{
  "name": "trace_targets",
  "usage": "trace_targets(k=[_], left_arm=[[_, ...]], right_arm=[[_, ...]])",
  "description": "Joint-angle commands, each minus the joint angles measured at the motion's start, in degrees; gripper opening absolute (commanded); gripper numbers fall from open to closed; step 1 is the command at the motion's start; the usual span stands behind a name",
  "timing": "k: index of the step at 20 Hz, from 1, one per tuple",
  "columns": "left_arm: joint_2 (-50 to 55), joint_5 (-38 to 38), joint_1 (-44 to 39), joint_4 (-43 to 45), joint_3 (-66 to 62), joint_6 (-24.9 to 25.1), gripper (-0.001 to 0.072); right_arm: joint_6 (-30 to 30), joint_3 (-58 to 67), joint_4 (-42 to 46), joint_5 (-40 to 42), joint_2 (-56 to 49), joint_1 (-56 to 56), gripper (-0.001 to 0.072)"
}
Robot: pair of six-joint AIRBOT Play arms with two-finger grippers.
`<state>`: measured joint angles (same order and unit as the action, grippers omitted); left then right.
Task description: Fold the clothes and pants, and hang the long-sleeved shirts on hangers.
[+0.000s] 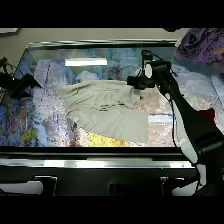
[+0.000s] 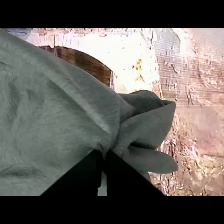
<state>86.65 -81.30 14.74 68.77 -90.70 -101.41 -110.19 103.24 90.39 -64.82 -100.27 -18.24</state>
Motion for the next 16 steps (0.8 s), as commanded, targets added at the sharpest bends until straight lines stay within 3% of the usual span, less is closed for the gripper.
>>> trace_targets(k=[1, 3, 6, 11, 14, 16], left_arm=[[-13.51, 8.92, -2.71, -11.45, 25.09, -0.66, 0.0664], [-19.58, 17.33, -7.96, -20.22, 39.95, -0.61, 0.0664], [-22.08, 27.78, -18.8, -26.36, 53.02, -0.63, 0.0664], [-16.59, 40.26, -36.68, -33.22, 56.0, -0.63, 0.0664], [-12.37, 45.59, -42.6, -38.58, 55.95, -0.57, 0.0662], [-11.26, 49.9, -45.03, -40.48, 55.93, -0.59, 0.0624]], right_arm=[[0.07, 0.02, 0.35, -3.02, 0.5, 0.0, 0.0033], [0.11, 0.02, 0.35, -4.55, 0.5, 0.0, 0.0033], [0.98, 0.02, 0.37, -5.81, 0.5, 0.0, 0.0033], [1.09, 0.02, 0.35, -8.02, 0.5, 0.0, 0.0033], [1.09, 0.02, 0.35, -9.44, 0.5, 0.0, 0.0033], [1.14, 0.02, 0.35, -10.49, 0.5, 0.0, 0.0033]])
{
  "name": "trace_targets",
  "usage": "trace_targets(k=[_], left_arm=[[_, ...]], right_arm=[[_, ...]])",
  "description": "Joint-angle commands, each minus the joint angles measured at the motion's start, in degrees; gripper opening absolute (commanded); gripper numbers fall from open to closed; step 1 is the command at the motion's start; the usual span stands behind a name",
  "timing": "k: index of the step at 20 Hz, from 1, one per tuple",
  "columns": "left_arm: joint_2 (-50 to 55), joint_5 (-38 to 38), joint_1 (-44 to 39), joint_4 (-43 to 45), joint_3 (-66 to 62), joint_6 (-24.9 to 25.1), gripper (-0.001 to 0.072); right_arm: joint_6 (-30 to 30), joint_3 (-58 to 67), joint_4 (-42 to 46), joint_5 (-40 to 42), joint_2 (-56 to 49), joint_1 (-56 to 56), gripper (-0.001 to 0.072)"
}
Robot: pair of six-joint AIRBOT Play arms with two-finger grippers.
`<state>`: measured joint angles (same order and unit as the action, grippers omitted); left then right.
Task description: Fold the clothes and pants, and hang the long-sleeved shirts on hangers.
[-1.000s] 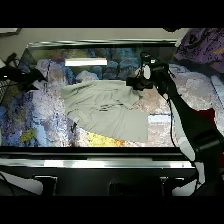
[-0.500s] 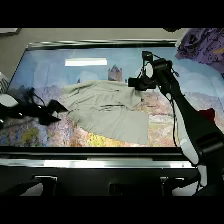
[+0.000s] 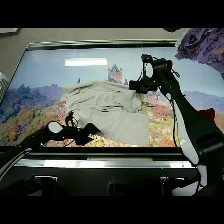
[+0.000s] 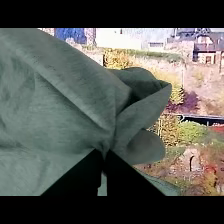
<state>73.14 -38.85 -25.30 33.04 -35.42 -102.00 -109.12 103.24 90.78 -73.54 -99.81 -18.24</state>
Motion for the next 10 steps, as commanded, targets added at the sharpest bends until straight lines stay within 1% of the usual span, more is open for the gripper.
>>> trace_targets(k=[1, 4, 6, 8, 9, 10], left_arm=[[2.73, 8.48, -5.57, -5.01, 0.37, 0.02, 0.0593], [5.35, 8.46, -5.86, -4.98, -2.23, 0.26, 0.0593], [8.2, 8.22, -5.92, -5.01, -5.27, 1.55, 0.0592], [11.23, 6.6, -6.1, -5.01, -8.24, 1.62, 0.0581], [12.61, 5.01, -6.1, -5.01, -9.49, 2.05, 0.0395], [13.57, 3.15, -6.1, -4.98, -10.64, 3.96, 0.0082]], right_arm=[[0.09, 0.02, -0.04, -1.99, 0.04, 0.0, 0.0033], [0.07, 0.02, -0.04, -1.99, 0.04, 0.0, 0.0033], [0.04, 0.02, -0.04, -2.05, 0.04, 0.0, 0.0033], [0.04, 0.02, -0.04, -2.51, 0.04, 0.0, 0.0033], [0.07, 0.02, -0.04, -2.84, 0.04, 0.0, 0.0033], [0.07, 0.02, -0.02, -3.15, 0.07, 0.0, 0.0033]])
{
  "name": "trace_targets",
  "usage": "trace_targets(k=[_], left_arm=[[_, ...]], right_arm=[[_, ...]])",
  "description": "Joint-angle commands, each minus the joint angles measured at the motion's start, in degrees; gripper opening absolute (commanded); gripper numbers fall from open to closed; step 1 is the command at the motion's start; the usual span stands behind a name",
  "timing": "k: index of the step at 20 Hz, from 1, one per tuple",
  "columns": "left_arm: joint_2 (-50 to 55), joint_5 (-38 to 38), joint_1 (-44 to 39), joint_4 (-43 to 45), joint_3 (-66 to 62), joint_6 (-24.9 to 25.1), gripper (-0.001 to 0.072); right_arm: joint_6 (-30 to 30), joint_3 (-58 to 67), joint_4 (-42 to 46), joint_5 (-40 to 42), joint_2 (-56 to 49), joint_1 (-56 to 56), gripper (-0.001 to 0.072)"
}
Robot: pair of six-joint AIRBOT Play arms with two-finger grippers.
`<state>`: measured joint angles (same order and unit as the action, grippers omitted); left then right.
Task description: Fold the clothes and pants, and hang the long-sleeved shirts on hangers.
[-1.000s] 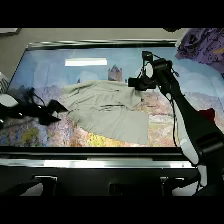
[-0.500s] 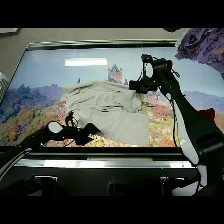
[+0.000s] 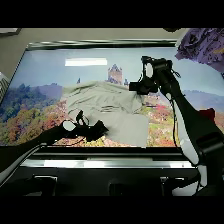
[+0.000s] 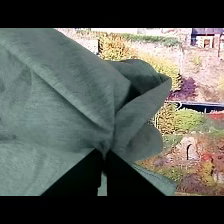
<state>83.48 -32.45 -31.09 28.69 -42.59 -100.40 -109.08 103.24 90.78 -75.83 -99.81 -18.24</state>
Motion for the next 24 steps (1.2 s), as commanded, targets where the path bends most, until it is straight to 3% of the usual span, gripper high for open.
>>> trace_targets(k=[1, 4, 7, 11, 14, 18, 21, 24], left_arm=[[3.39, -4.52, 0.0, -0.63, -4.37, 5.6, 0.0027], [0.87, -9.84, 4.72, 1.16, -6.91, 10.43, 0.0023], [-7.15, -15.43, 15.06, 12.74, -12.63, 7.76, 0.0022], [-18.62, -25.92, 29.83, 27.52, -31.39, 6.58, 0.0022], [-23.96, -33.97, 38.36, 31.58, -49.4, 7.61, 0.0023], [-30.97, -40.7, 46.8, 32.44, -64.35, 5.84, 0.0023], [-37.29, -42.42, 49.75, 32.57, -65.72, 3.21, 0.0024], [-40.3, -44.22, 50.03, 36.17, -65.72, -1.86, 0.0024]], right_arm=[[0.02, 0.02, 0.0, -1.31, 0.09, 0.0, 0.0033], [2.14, 0.02, 2.54, -1.57, 1.33, 0.0, 0.0032], [1.49, 0.15, 11.19, 0.52, 5.03, 0.0, 0.0032], [1.01, 0.22, 23.04, 3.98, 13.51, 0.0, 0.0032], [1.03, 0.2, 28.15, 3.06, 20.94, 0.0, 0.0032], [0.87, 0.2, 27.98, -3.34, 32.41, -0.02, 0.0033], [0.63, 0.2, 23.91, -9.16, 41.4, 0.0, 0.0033], [0.59, 0.2, 18.51, -9.01, 47.95, 0.0, 0.0034]])
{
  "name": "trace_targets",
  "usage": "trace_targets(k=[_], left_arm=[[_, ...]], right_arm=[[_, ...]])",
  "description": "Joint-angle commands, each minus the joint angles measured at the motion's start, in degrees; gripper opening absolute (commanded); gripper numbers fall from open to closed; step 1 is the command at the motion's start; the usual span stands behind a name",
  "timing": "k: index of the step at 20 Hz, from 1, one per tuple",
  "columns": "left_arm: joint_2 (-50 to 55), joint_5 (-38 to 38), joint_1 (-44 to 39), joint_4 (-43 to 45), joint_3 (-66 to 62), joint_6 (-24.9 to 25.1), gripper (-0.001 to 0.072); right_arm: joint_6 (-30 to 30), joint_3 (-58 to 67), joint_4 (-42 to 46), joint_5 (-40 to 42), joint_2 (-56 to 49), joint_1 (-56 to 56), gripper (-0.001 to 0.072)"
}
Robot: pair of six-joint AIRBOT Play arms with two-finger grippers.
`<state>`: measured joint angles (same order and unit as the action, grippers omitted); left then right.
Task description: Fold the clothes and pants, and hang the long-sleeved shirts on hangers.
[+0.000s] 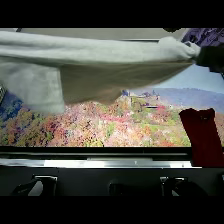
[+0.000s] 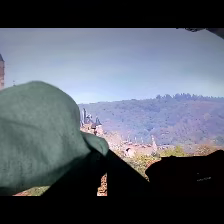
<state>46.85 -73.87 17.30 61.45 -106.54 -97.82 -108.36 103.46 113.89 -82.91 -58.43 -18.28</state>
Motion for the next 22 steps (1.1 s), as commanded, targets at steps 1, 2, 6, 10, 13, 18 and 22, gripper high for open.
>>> trace_targets(k=[1, 2, 6, 10, 13, 18, 22], left_arm=[[-3.8, -2.93, 1.64, 4.26, -1.75, -5.66, 0.0024], [-3.34, -2.82, 1.62, 4.81, -1.64, -6.43, 0.0024], [5.66, -6.91, 1.53, 4.81, -1.6, -6.29, 0.0024], [24.09, -8.15, 0.61, 4.87, -0.76, -4.39, 0.0023], [41.11, -5.11, -2.73, 5.75, -0.79, -4.22, 0.0024], [61.0, 8.72, -8.09, 6.51, -0.83, -4.44, 0.0024], [64.39, 15.45, -10.51, 6.54, -0.85, -4.28, 0.0029]], right_arm=[[-0.5, -0.02, -5.88, -1.27, 7.65, 0.04, 0.0034], [-1.84, -0.02, -6.62, -0.83, 7.82, 0.04, 0.0034], [-6.95, -0.02, -8.94, -0.52, 0.5, 0.04, 0.0034], [-11.56, -0.04, -18.05, 0.11, -16.15, 0.02, 0.0034], [-11.47, -0.04, -25.88, 6.8, -31.69, -0.02, 0.0034], [-11.47, -0.02, -34.82, 28.28, -49.66, 0.0, 0.0036], [-11.47, -0.02, -38.03, 36.28, -54.23, 0.0, 0.0164]])
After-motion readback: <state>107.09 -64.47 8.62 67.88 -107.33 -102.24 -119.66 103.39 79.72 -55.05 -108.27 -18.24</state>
